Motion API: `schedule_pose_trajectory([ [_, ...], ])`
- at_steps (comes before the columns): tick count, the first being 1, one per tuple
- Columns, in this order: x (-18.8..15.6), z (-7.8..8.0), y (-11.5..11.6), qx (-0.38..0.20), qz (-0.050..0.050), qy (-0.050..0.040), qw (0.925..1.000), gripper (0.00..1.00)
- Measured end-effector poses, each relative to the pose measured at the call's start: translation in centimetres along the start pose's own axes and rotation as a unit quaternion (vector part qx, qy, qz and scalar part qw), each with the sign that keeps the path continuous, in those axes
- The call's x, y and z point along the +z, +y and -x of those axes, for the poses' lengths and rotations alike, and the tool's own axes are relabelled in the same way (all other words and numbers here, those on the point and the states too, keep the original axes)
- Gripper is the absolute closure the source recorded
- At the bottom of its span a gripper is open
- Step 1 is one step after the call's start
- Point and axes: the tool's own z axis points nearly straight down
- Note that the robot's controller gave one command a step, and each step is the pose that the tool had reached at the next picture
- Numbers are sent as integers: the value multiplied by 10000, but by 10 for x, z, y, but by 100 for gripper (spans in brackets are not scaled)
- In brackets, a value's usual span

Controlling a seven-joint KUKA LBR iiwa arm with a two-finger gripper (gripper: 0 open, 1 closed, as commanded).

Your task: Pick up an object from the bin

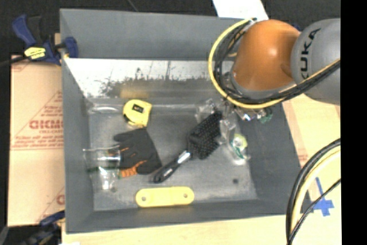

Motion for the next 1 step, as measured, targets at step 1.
schedule_pose_trajectory([
  [1,-105,-12,-1,5,20,31,10000,100],
])
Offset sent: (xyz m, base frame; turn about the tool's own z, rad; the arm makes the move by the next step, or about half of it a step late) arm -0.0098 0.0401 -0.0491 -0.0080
